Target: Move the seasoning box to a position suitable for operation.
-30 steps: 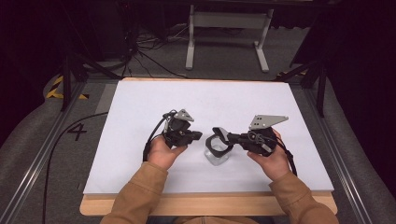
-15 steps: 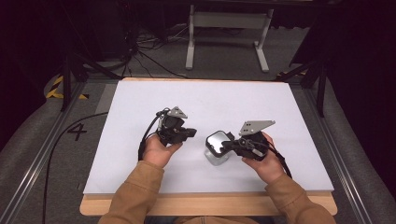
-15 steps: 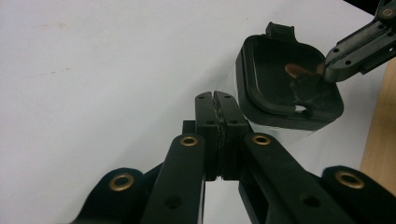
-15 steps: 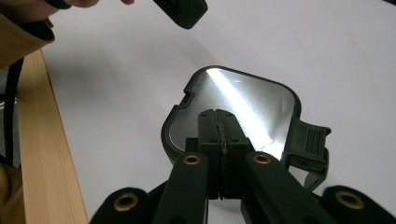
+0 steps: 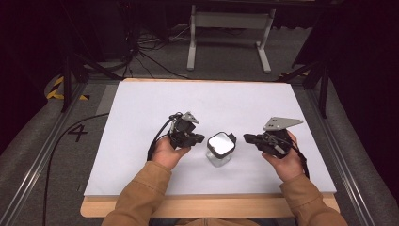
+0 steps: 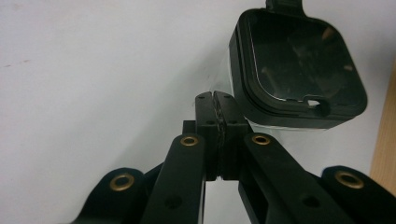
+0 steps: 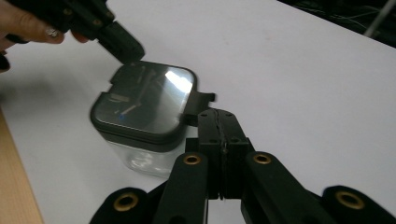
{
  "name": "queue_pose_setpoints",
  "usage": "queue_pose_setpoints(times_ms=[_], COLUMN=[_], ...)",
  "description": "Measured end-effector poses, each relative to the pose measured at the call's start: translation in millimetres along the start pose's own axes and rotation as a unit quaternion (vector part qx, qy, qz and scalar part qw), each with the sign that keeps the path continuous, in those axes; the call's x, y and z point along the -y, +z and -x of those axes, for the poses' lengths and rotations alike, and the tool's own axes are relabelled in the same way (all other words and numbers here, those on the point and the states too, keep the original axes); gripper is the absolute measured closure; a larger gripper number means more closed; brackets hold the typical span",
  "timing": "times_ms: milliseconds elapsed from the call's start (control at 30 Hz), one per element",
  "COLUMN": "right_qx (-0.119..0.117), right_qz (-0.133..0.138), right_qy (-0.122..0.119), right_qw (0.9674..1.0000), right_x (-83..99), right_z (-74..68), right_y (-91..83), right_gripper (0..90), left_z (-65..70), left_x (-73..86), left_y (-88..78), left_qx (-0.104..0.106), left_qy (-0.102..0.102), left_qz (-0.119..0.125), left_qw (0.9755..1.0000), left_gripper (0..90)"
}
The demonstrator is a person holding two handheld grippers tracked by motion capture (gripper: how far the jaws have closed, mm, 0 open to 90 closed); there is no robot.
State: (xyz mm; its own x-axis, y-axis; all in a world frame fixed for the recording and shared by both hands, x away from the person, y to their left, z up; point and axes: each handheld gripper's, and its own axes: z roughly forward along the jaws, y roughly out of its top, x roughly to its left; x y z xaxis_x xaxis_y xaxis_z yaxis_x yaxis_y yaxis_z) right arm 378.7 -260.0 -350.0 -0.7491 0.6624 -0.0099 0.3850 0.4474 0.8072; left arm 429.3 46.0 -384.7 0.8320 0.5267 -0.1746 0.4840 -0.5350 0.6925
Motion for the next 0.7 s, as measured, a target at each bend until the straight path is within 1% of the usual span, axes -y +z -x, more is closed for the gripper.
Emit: queue_pose_setpoints(times_ms=[33, 133, 167, 200, 233, 333, 367, 400, 433, 500, 533, 567, 600, 667, 700], right_qx=[0.006, 0.019, 0.024, 0.027, 0.030, 0.034, 0.035, 0.036, 0.035, 0.036, 0.036, 0.038, 0.038, 0.039, 0.040], right_qz=[0.002, 0.005, 0.007, 0.006, 0.007, 0.008, 0.010, 0.011, 0.013, 0.014, 0.014, 0.014, 0.015, 0.020, 0.020], right_qy=[0.006, 0.025, 0.027, 0.029, 0.033, 0.038, 0.041, 0.042, 0.044, 0.045, 0.045, 0.043, 0.043, 0.045, 0.045], right_qw=[1.0000, 0.9995, 0.9993, 0.9992, 0.9990, 0.9987, 0.9985, 0.9984, 0.9983, 0.9983, 0.9983, 0.9983, 0.9982, 0.9980, 0.9980], right_x=[2.0, 7.8, 9.5, 10.7, 12.4, 14.1, 14.6, 14.9, 15.0, 15.2, 15.2, 15.2, 15.1, 14.6, 14.4], right_z=[4.8, 16.8, 19.5, 21.3, 23.8, 27.3, 28.6, 29.3, 30.1, 30.9, 30.9, 31.2, 31.3, 32.1, 32.6], right_y=[-3.6, -12.4, -14.0, -15.2, -16.8, -19.6, -21.2, -22.3, -23.0, -24.1, -24.1, -24.2, -24.7, -26.5, -27.5], right_gripper=[89.8, 89.8, 89.9, 89.8, 89.8, 89.9, 89.8, 89.8, 89.9, 89.8, 89.8, 89.8, 89.9, 89.8, 89.8], left_z=[-0.2, -0.6, -0.3, -0.4, -0.2, 2.7, 3.3, 3.6, 4.1, 3.9, 4.5, 4.5, 5.4, 9.4, 11.8], left_x=[-0.4, -0.7, -0.7, -0.9, -0.8, -1.7, -2.0, -2.2, -1.9, -1.6, -1.5, -1.9, -2.2, -2.5, -2.7], left_y=[2.5, 10.5, 11.8, 14.1, 15.2, 15.9, 16.2, 15.6, 15.5, 15.8, 15.1, 14.3, 14.3, 14.9, 15.1], left_qx=[-0.002, 0.001, 0.002, 0.006, 0.006, 0.012, 0.009, 0.008, 0.009, 0.012, 0.012, 0.014, 0.015, 0.024, 0.027], left_qy=[0.004, 0.005, 0.005, 0.009, 0.012, 0.013, 0.017, 0.018, 0.013, 0.012, 0.011, 0.015, 0.014, 0.021, 0.023], left_qz=[-0.005, -0.016, -0.021, -0.020, -0.017, -0.021, -0.019, -0.023, -0.023, -0.020, -0.023, -0.029, -0.027, -0.028, -0.032], left_qw=[1.0000, 0.9999, 0.9998, 0.9998, 0.9998, 0.9996, 0.9996, 0.9995, 0.9996, 0.9997, 0.9996, 0.9994, 0.9994, 0.9991, 0.9988], left_gripper=[89.4, 89.4, 89.4, 89.5, 89.4, 89.4, 89.6, 89.5, 89.6, 89.6, 89.6, 89.6, 89.6, 89.7, 89.6])
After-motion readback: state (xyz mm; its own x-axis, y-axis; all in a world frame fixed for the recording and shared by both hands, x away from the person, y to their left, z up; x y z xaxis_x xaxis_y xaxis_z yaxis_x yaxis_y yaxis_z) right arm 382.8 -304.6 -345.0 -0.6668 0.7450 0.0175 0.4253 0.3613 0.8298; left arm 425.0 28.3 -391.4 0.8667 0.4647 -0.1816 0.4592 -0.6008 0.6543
